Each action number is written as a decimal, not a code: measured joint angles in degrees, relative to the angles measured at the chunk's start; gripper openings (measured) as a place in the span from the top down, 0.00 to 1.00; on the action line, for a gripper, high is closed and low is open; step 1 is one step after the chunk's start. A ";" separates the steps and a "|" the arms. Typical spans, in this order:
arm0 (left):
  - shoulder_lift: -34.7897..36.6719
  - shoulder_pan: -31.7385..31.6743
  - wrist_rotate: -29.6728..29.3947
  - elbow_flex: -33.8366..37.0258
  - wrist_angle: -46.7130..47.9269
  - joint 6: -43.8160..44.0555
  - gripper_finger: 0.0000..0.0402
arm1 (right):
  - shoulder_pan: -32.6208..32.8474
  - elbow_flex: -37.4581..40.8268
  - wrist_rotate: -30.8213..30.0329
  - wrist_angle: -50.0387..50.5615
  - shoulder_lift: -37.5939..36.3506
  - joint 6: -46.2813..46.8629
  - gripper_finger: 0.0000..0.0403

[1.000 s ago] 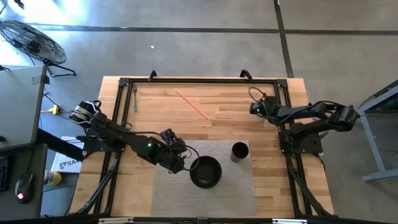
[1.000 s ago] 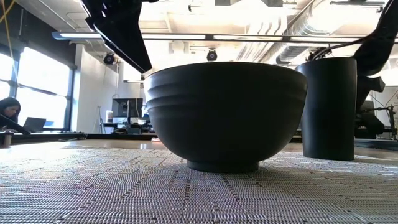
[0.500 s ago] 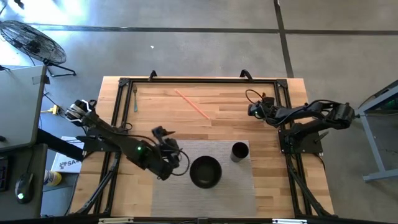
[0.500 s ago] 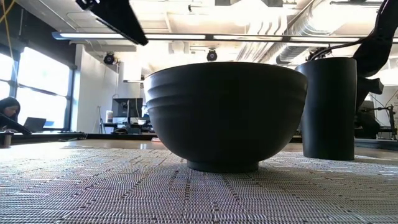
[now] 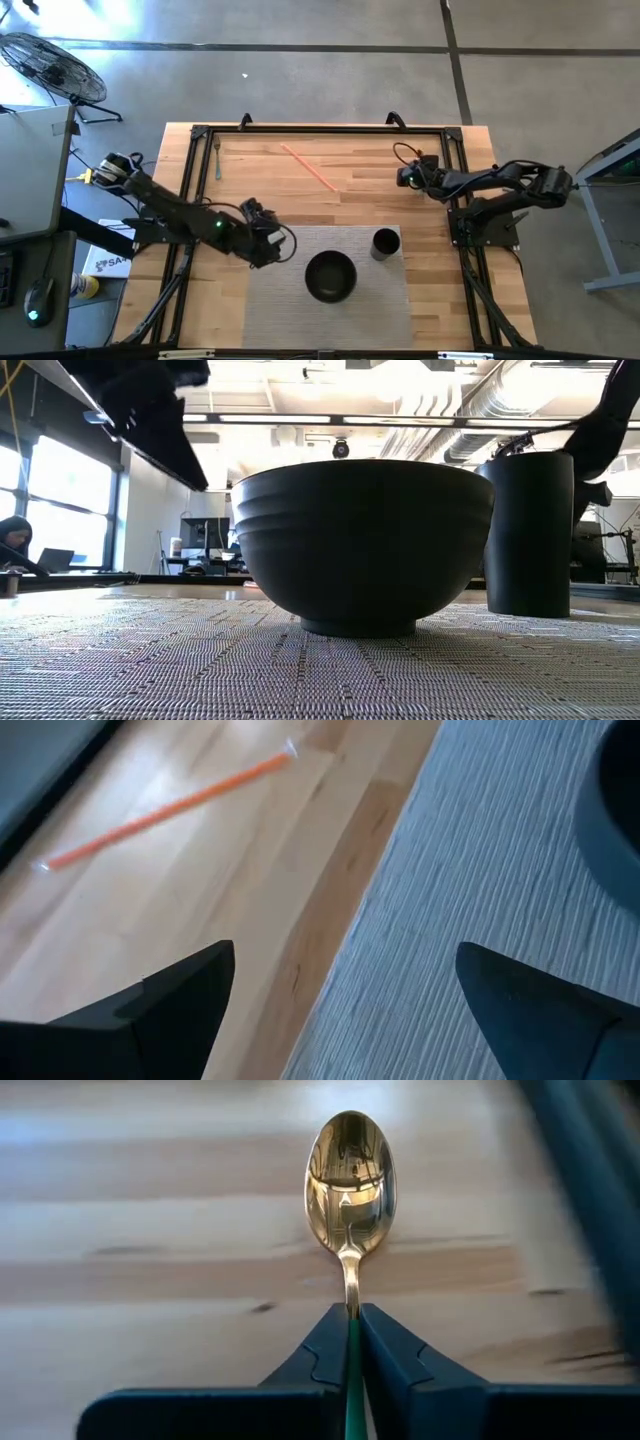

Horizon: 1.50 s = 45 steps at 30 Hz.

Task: Pick & Place Utensil
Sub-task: Put the green spoon into the black bowl

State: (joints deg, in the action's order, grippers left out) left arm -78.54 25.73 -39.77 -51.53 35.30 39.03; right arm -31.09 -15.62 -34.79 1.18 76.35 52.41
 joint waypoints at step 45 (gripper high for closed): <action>10.19 -1.35 0.50 6.54 2.59 -7.32 0.07 | 52.19 -69.18 9.64 38.76 25.17 -13.13 0.99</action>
State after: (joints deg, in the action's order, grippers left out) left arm -68.35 24.38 -39.27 -44.99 37.89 31.72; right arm 21.10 -84.80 -25.15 39.95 101.53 39.28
